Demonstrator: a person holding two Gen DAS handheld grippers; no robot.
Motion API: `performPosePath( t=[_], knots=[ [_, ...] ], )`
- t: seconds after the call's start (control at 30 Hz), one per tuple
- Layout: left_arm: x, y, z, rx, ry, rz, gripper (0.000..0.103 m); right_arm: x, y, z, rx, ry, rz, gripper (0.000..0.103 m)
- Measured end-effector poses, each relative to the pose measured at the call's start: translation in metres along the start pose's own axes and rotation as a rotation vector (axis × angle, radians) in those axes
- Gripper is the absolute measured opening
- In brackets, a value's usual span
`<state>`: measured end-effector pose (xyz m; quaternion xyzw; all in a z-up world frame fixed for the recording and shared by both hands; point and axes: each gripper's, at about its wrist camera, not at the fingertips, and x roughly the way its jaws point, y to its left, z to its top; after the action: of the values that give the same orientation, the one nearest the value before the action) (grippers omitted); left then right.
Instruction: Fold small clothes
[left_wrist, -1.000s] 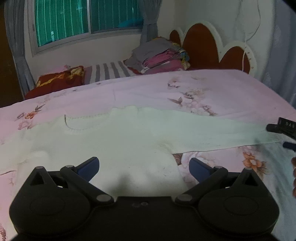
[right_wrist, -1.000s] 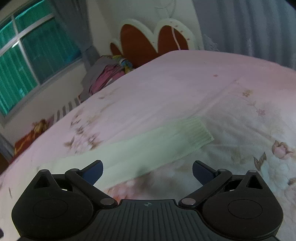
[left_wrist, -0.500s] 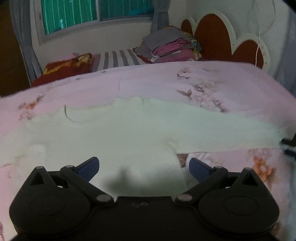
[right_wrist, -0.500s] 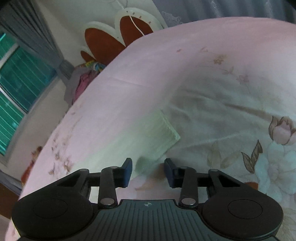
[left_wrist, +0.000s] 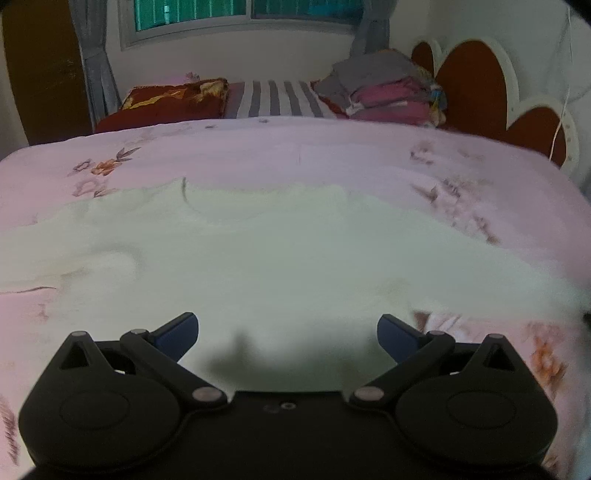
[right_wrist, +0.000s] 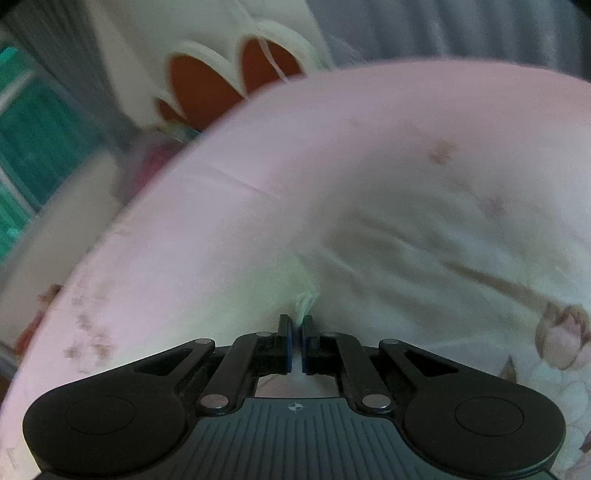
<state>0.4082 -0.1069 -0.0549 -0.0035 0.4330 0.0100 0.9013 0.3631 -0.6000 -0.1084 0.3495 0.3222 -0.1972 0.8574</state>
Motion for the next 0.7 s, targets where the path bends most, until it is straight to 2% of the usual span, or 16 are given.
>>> performPosePath(
  t=[0.03, 0.1, 0.17, 0.33, 0.47, 0.7],
  knots=[
    [-0.002, 0.002, -0.001, 0.029, -0.01, 0.013, 0.103, 0.0, 0.003, 0.001, 0.004, -0.001, -0.01, 0.003],
    [-0.01, 0.006, -0.007, 0.075, -0.055, 0.022, 0.103, -0.007, 0.024, 0.0, -0.073, -0.034, -0.02, 0.003],
    [-0.014, 0.015, -0.01, 0.081, -0.07, 0.017, 0.103, -0.017, 0.043, -0.006, -0.101, -0.051, 0.042, 0.003],
    [-0.006, 0.044, -0.013, 0.059, -0.034, -0.001, 0.103, -0.027, 0.105, -0.036, -0.188, -0.006, 0.161, 0.003],
    [-0.005, 0.073, -0.017, 0.076, -0.054, -0.003, 0.103, -0.034, 0.159, -0.075, -0.272, 0.033, 0.222, 0.003],
    [-0.006, 0.139, -0.027, 0.062, -0.041, -0.02, 0.103, -0.036, 0.253, -0.156, -0.402, 0.109, 0.289, 0.003]
  ],
)
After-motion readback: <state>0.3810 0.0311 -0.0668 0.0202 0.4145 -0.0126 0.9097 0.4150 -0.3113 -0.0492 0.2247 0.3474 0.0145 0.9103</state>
